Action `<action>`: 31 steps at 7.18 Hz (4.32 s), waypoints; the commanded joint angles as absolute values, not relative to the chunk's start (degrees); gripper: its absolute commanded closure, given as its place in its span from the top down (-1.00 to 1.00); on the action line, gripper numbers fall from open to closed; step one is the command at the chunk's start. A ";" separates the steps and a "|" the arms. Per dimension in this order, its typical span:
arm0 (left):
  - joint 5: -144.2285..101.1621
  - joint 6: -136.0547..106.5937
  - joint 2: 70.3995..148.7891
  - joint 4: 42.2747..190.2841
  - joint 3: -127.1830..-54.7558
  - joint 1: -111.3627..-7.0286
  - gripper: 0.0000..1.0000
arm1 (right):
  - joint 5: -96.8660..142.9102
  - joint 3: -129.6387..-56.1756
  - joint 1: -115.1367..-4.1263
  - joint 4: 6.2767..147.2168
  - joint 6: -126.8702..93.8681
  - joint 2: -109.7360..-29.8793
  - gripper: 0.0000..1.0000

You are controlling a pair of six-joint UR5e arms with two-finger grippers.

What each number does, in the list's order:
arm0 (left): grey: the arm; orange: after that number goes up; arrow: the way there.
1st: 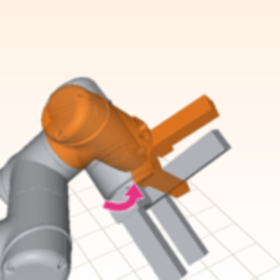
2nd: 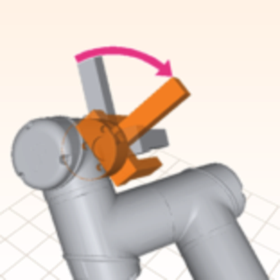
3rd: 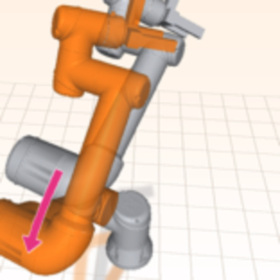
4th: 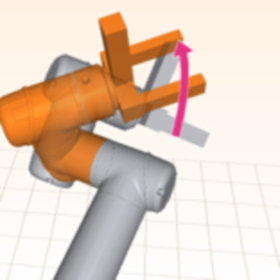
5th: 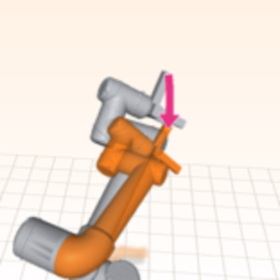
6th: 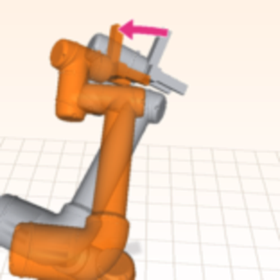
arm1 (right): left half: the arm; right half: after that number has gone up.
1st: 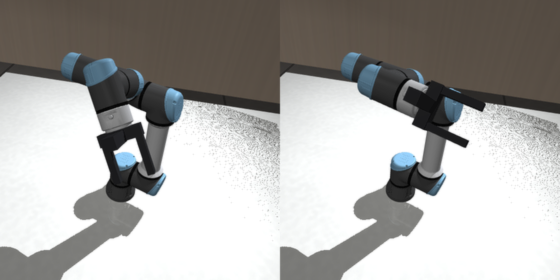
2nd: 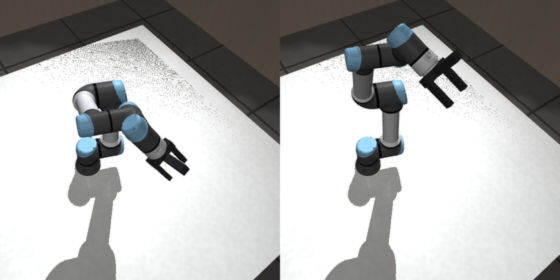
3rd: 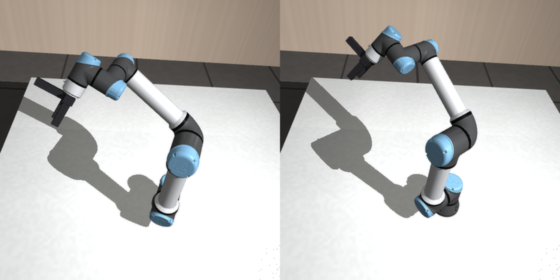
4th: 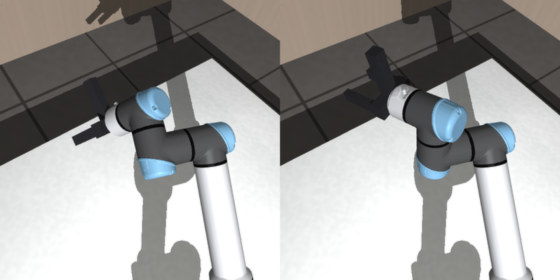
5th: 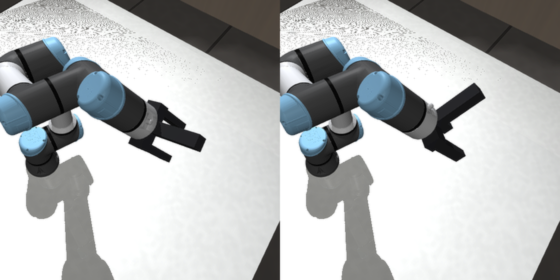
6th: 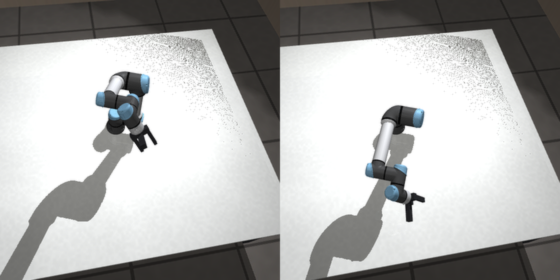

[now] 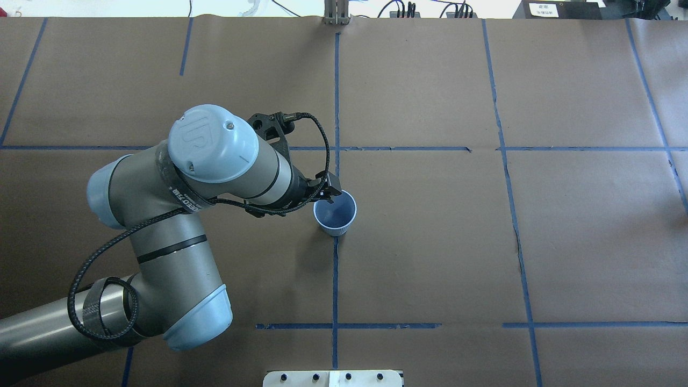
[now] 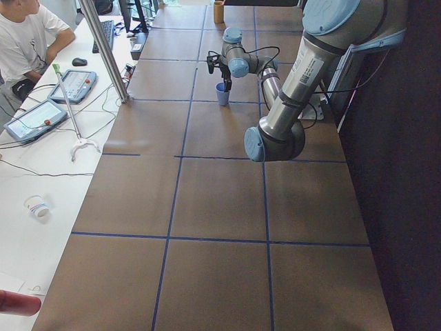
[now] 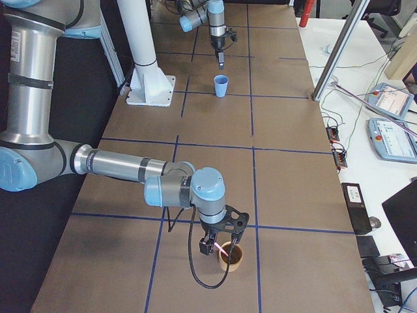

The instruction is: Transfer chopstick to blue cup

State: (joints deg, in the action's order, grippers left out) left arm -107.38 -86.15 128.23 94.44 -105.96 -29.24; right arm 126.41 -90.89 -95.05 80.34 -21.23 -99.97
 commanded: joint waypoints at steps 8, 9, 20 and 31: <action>-106.08 -86.57 126.91 96.94 -107.75 -29.18 0.95 | 132.45 -83.76 -94.04 80.24 -21.36 -95.18 -0.25; -106.08 -86.66 126.91 97.12 -107.75 -29.18 0.95 | 132.63 -83.67 -94.04 80.33 -21.36 -95.45 -0.40; -106.08 -87.54 122.43 107.05 -106.69 -29.18 0.96 | 138.92 -120.87 -107.08 88.90 -21.17 -109.85 -0.95; -106.70 -87.36 121.82 108.81 -110.30 -39.99 0.98 | 157.24 -102.22 -47.12 88.77 -63.46 -53.17 -0.95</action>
State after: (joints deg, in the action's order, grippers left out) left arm -106.70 -87.36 121.80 108.78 -110.28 -39.97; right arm 157.94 -103.60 -48.41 88.77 -63.37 -53.98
